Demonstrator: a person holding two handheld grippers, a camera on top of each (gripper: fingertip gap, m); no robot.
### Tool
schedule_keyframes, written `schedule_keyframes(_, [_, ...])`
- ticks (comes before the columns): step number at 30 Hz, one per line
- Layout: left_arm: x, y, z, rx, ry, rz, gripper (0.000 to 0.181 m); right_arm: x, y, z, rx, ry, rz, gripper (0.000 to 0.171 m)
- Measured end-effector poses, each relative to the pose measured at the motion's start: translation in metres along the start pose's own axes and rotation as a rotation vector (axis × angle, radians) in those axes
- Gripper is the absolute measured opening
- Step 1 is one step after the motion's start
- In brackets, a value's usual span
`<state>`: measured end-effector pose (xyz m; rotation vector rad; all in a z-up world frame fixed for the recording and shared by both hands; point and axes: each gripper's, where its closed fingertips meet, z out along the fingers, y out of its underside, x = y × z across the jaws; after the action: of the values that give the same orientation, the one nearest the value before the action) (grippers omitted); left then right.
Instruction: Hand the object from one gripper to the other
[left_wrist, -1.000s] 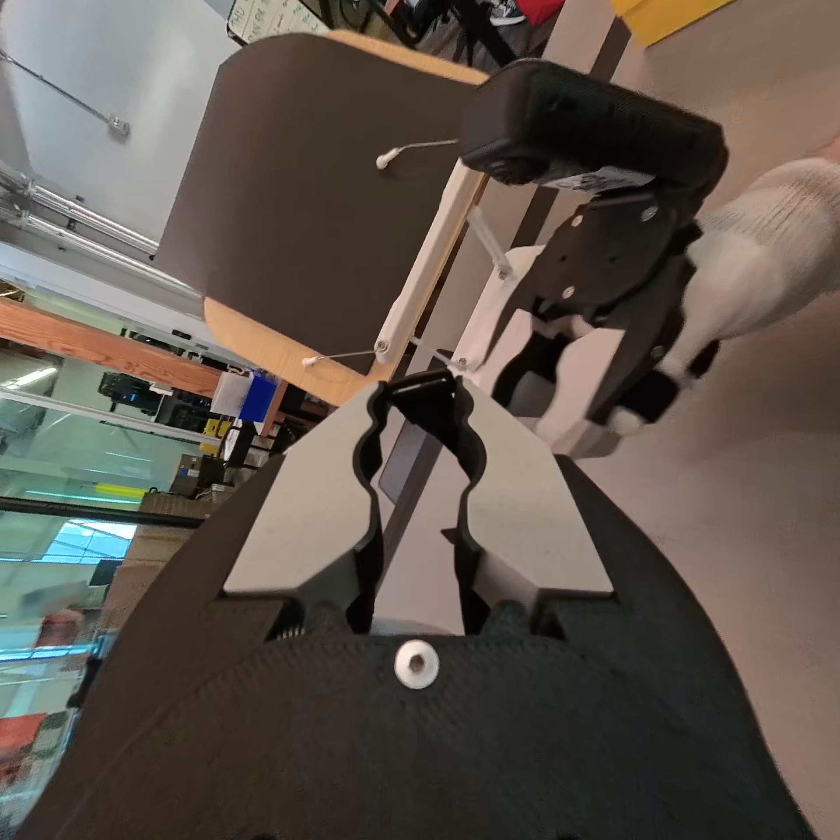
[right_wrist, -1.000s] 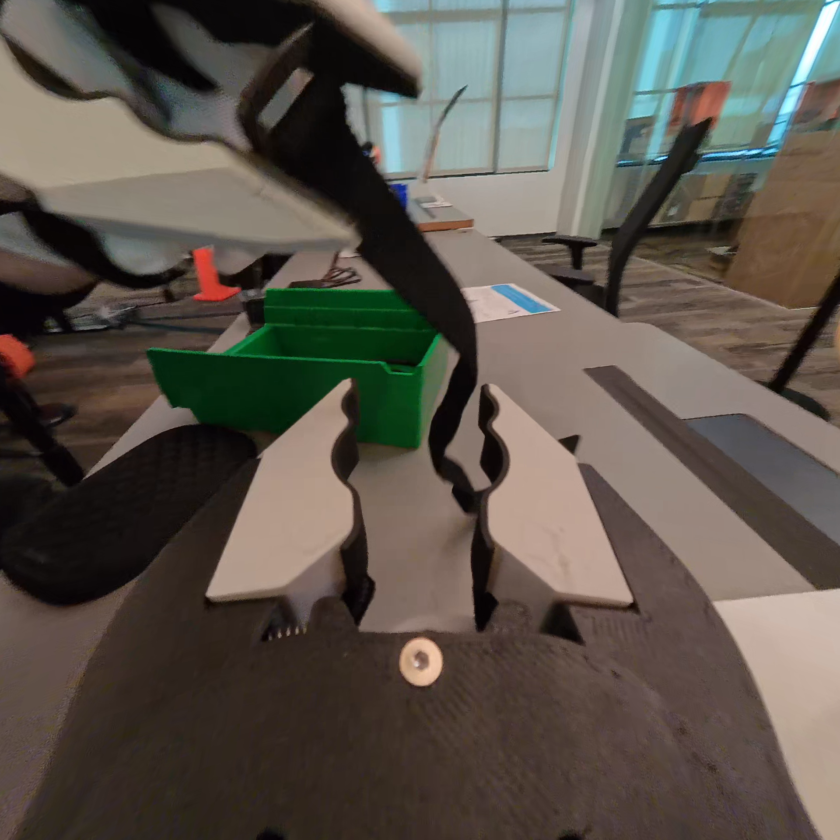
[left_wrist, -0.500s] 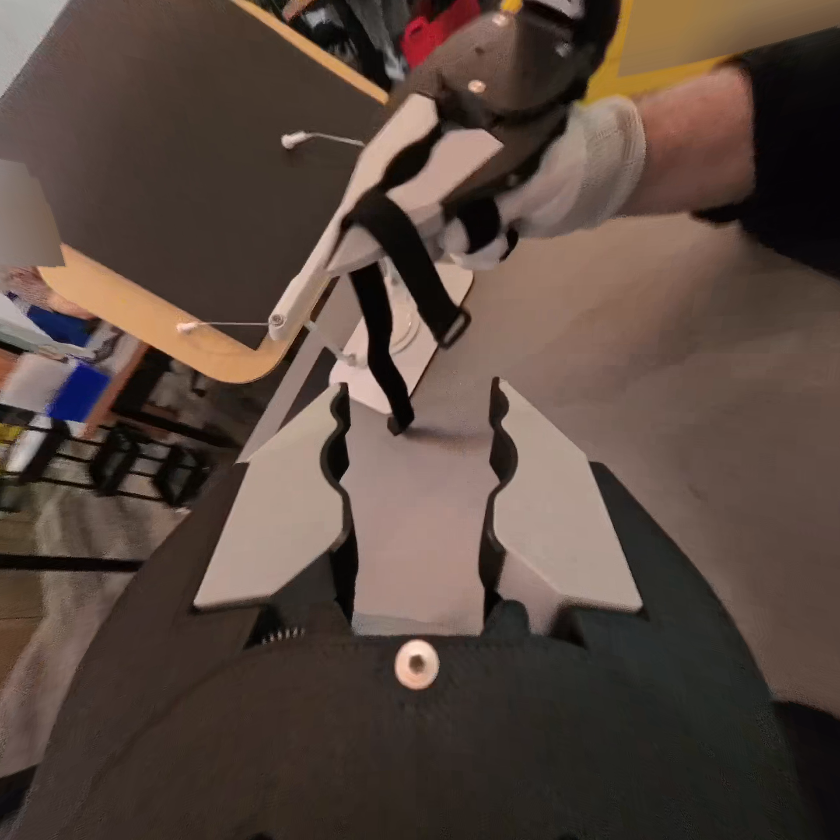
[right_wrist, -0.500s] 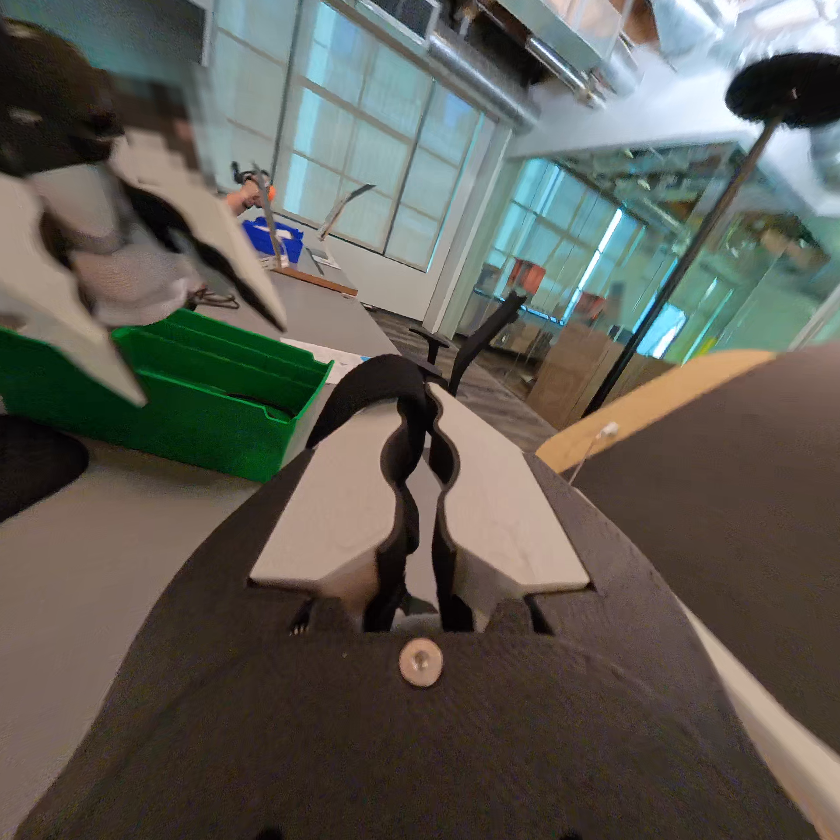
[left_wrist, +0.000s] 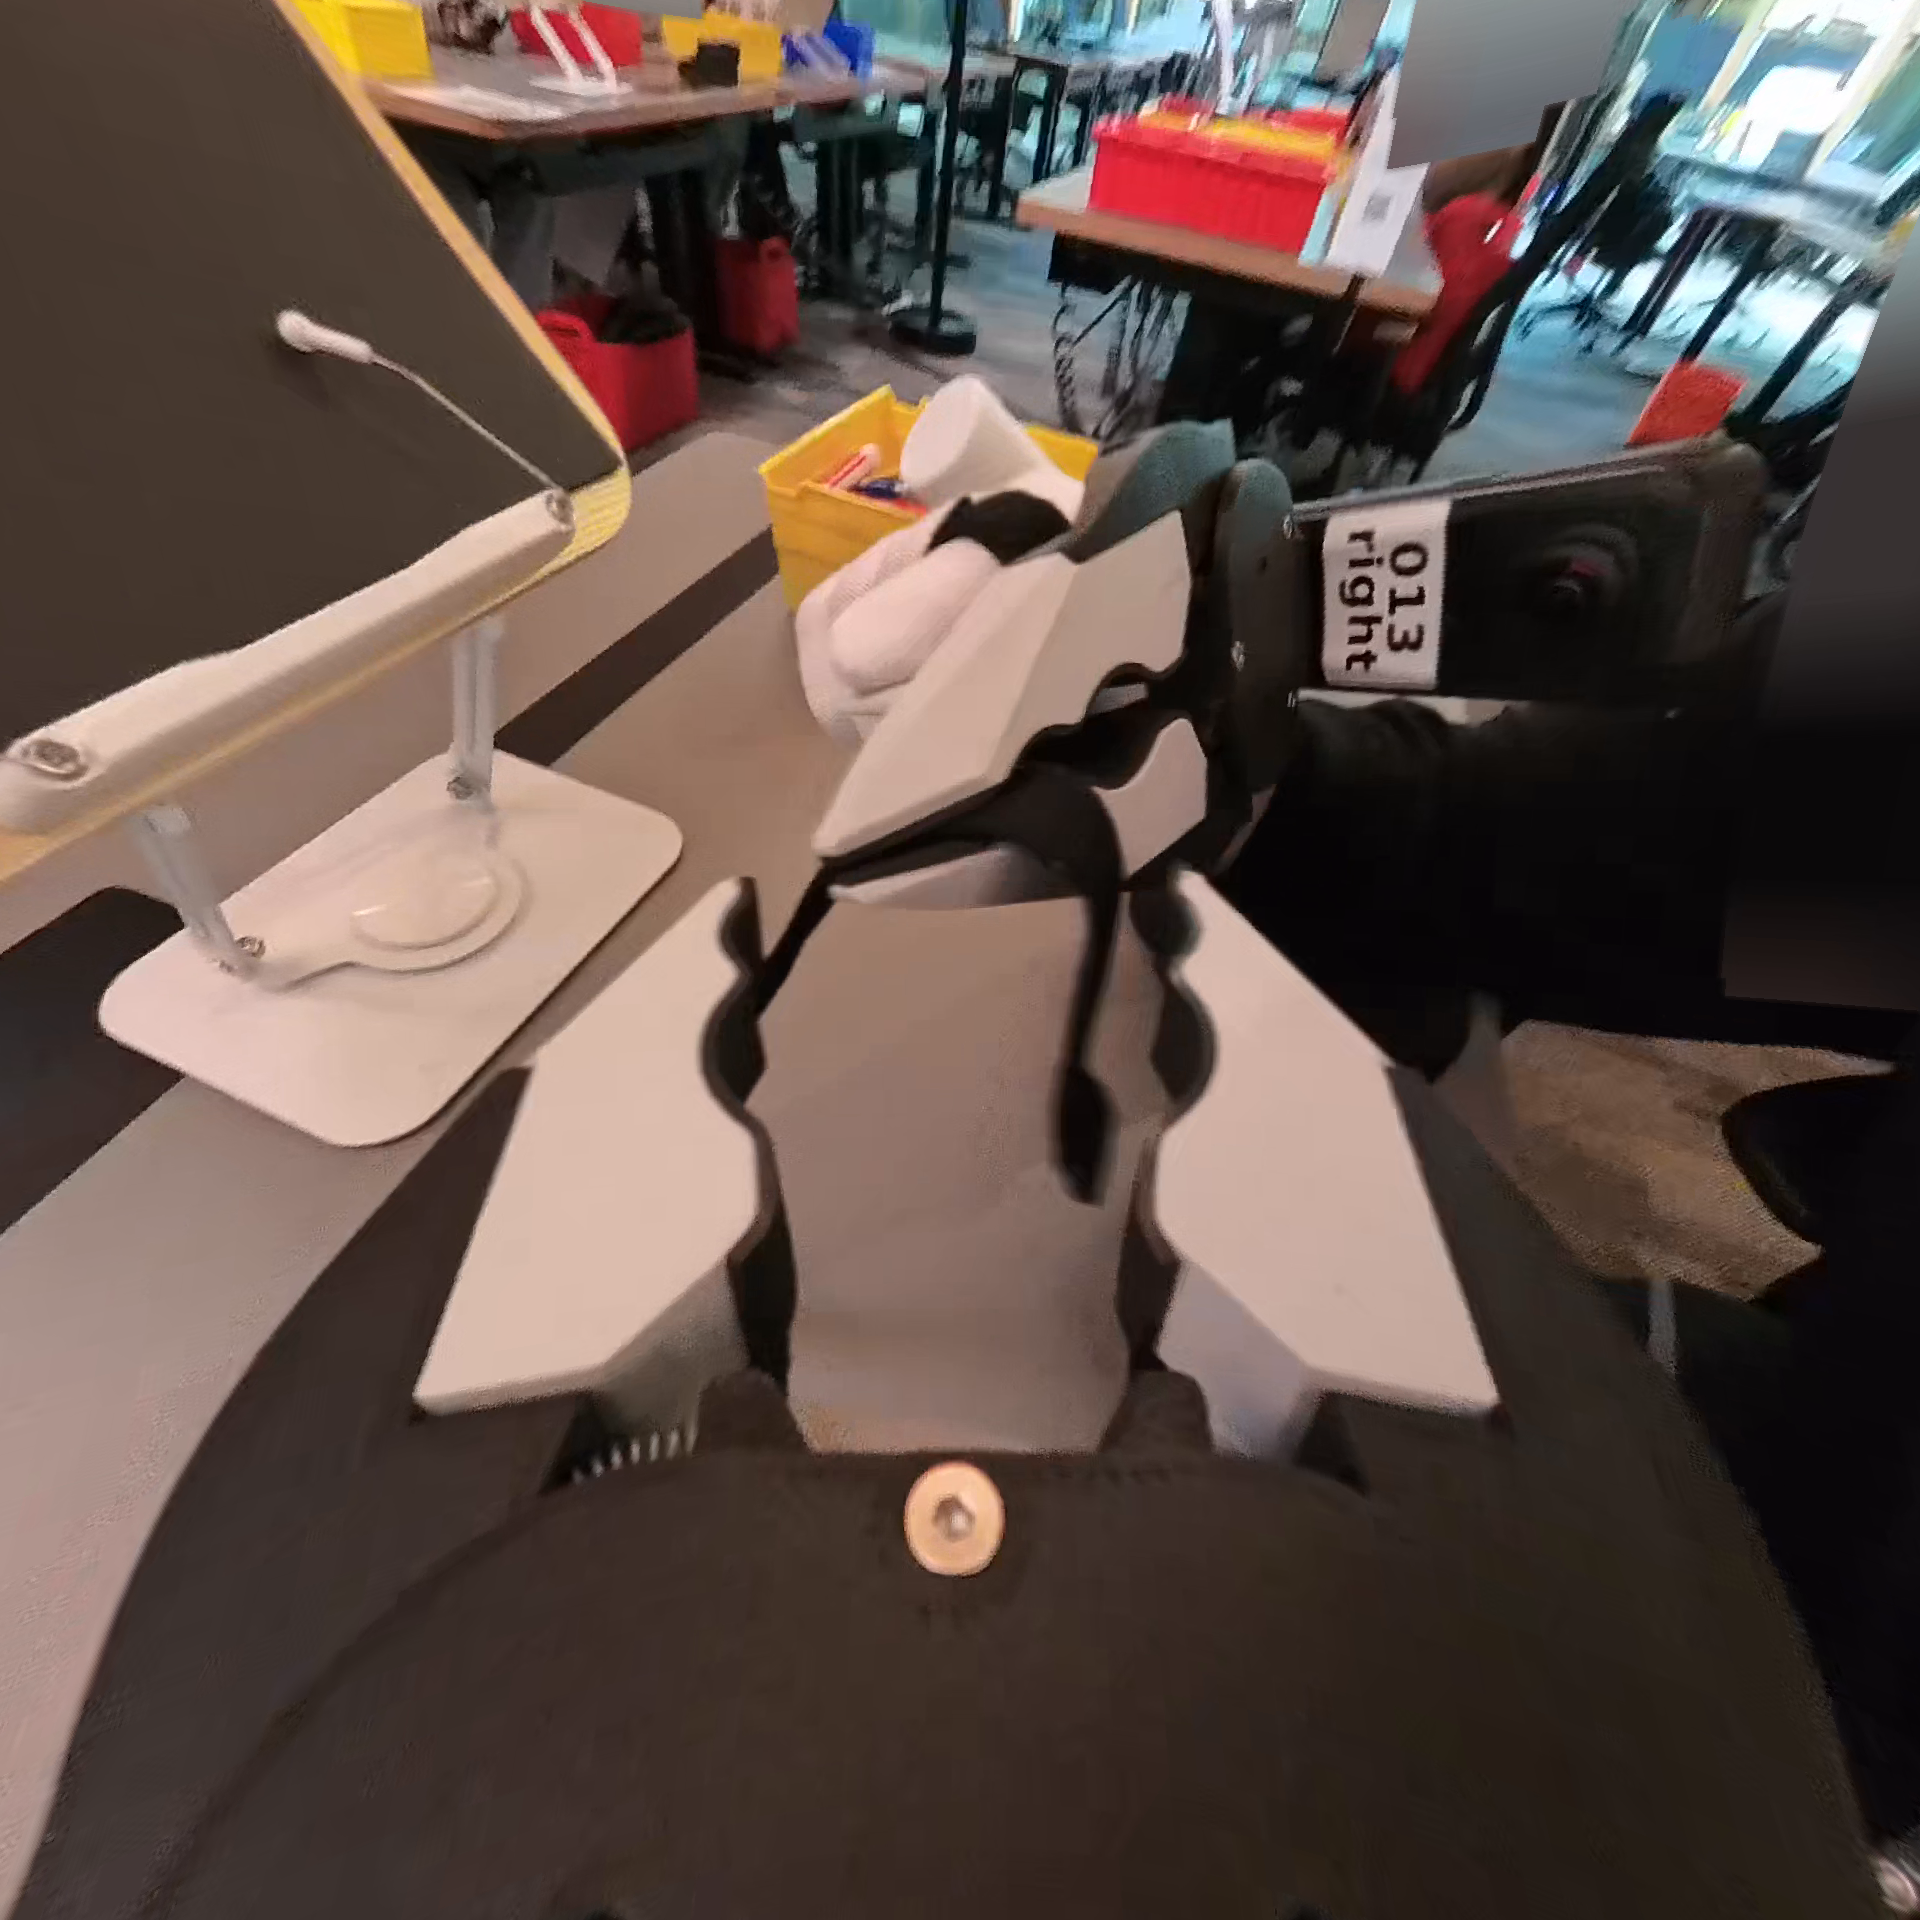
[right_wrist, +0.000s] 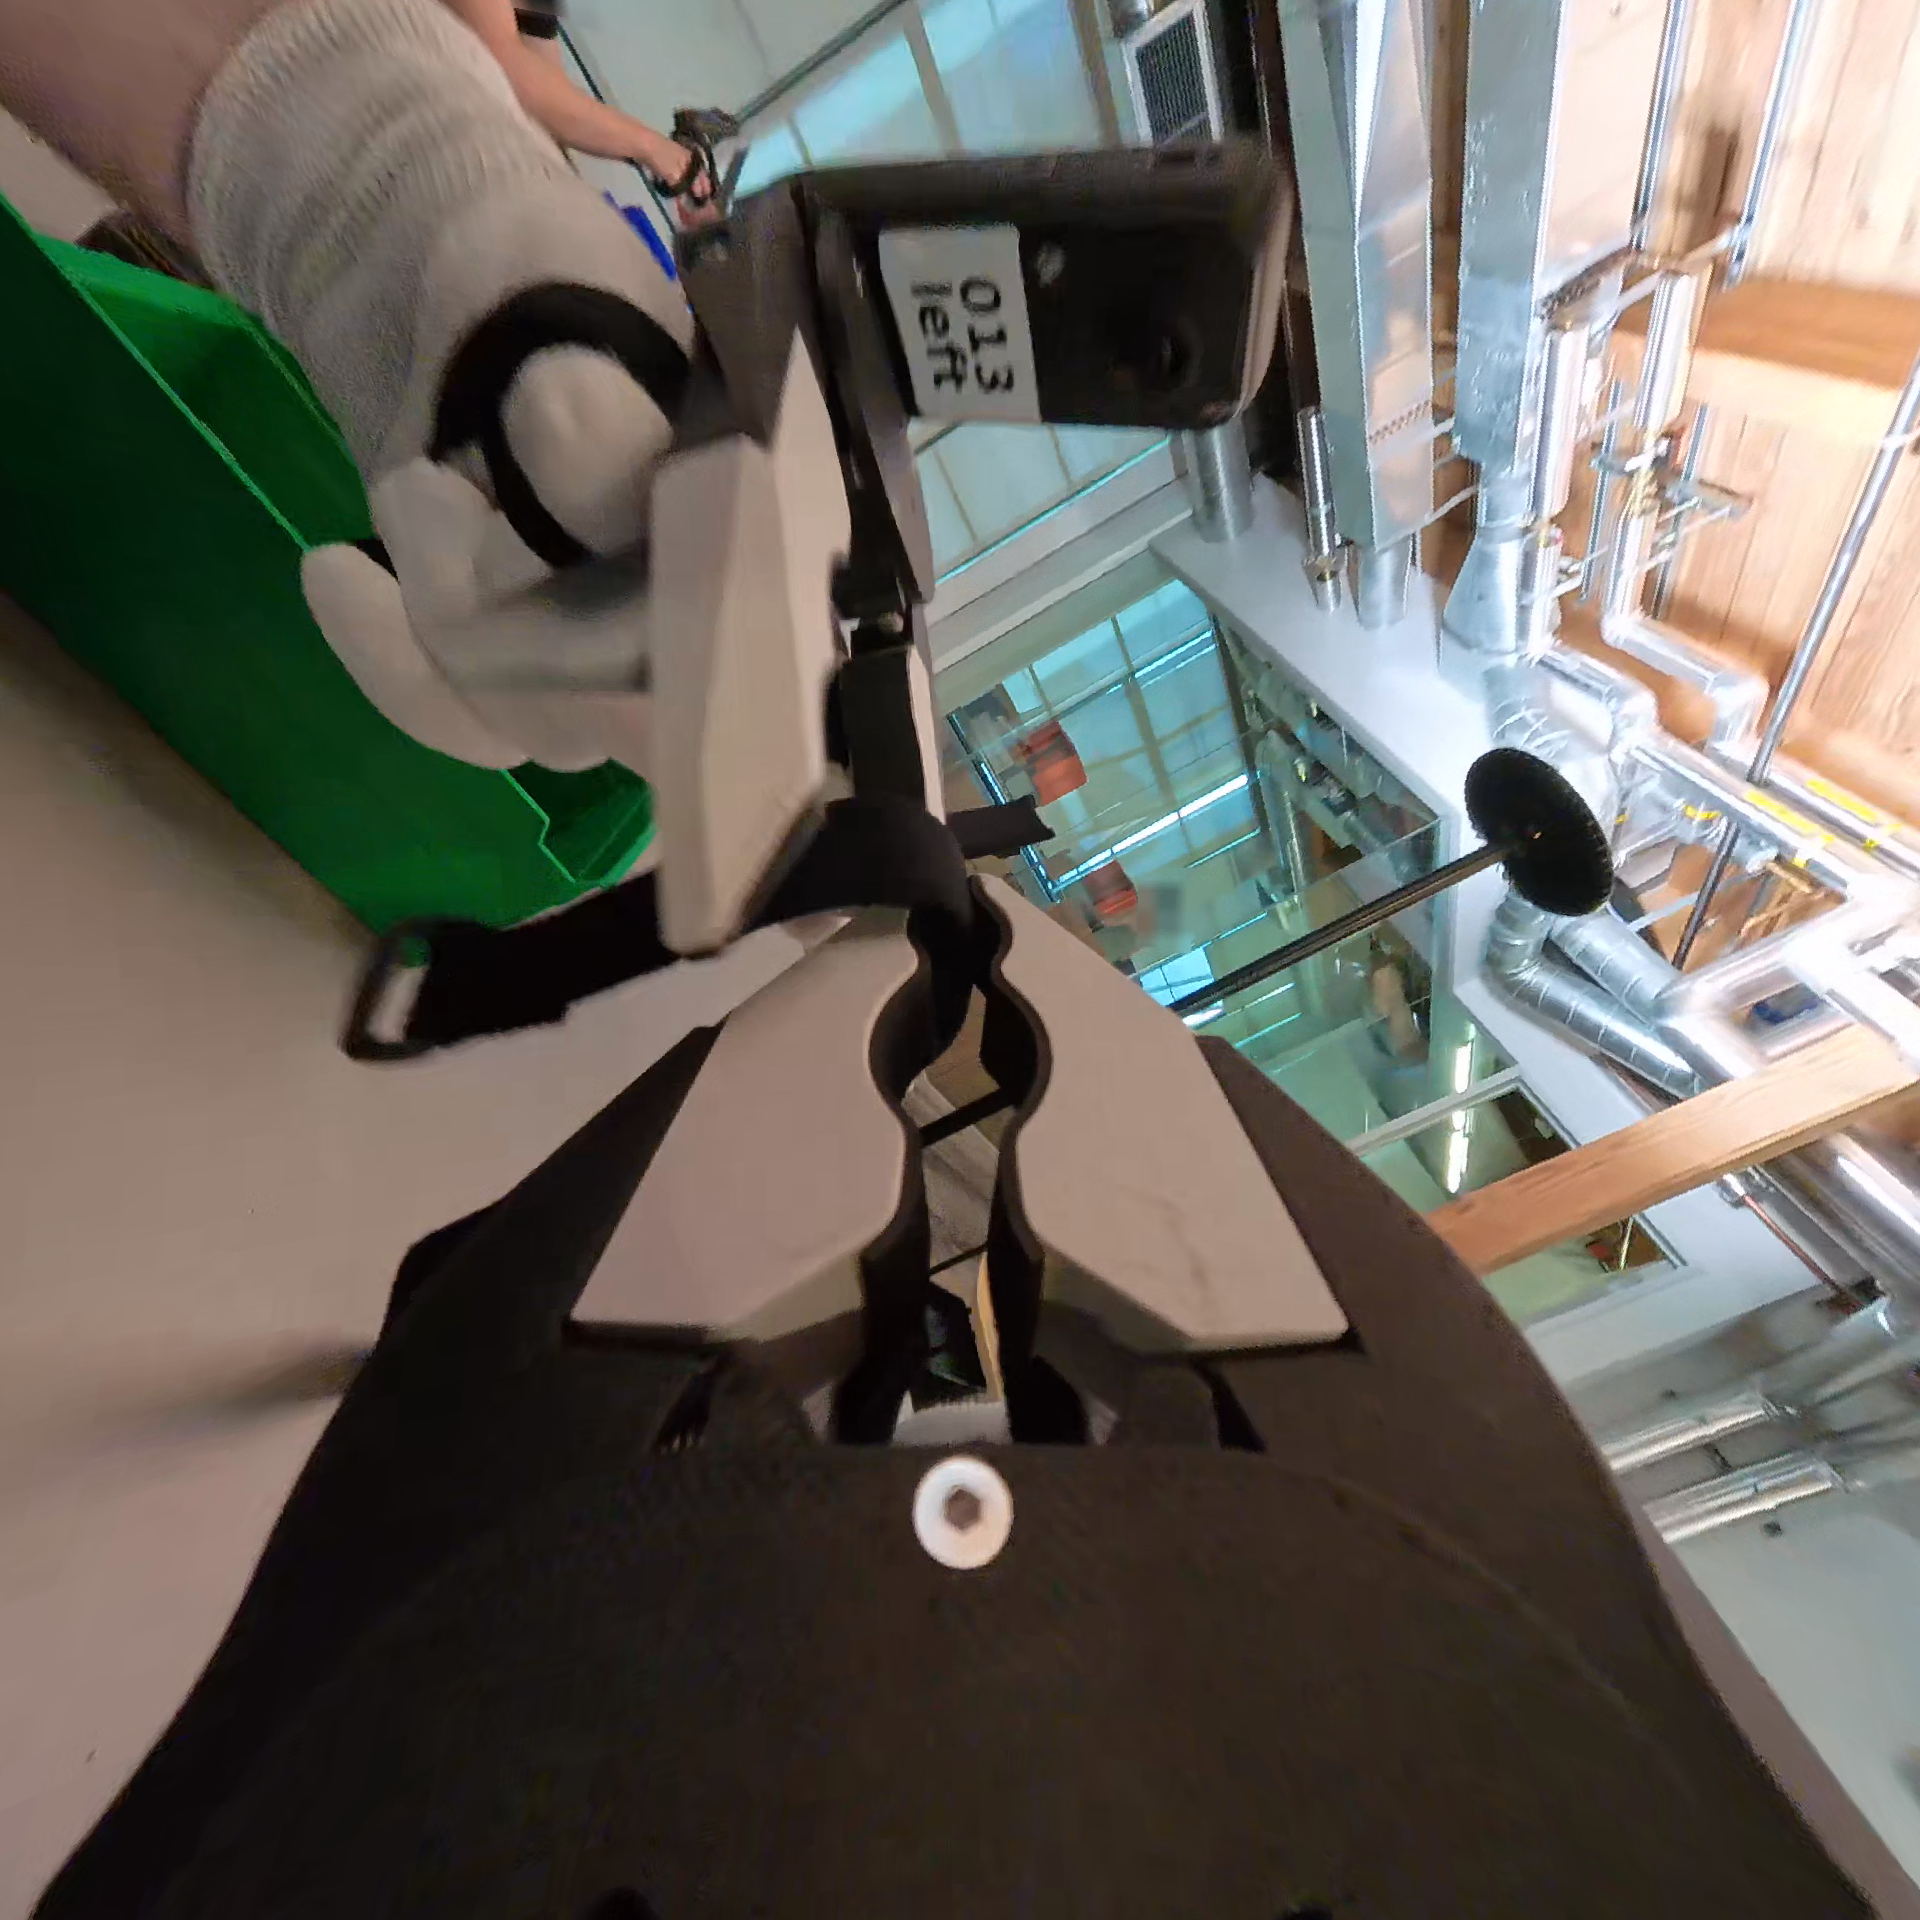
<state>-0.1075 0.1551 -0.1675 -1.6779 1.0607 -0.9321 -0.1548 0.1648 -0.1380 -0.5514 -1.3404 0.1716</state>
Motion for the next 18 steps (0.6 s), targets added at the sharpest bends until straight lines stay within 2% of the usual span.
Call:
schedule_keyframes(4, [0.005,0.006,0.000,-0.008,0.053,0.042,0.044,-0.001,-0.008,-0.002,0.025,-0.016,-0.026,0.000])
schedule_keyframes(13, [0.014,0.006,-0.002,0.014,0.097,0.076,0.002,0.003,-0.014,-0.007,0.071,-0.061,0.097,0.000])
schedule_keyframes(16, [0.007,0.008,-0.001,-0.008,0.045,0.079,0.002,0.011,-0.007,-0.007,0.043,-0.027,0.108,0.018])
schedule_keyframes(18, [0.003,0.007,-0.002,-0.022,0.011,0.088,0.002,0.020,-0.002,-0.007,0.023,0.015,0.144,0.037])
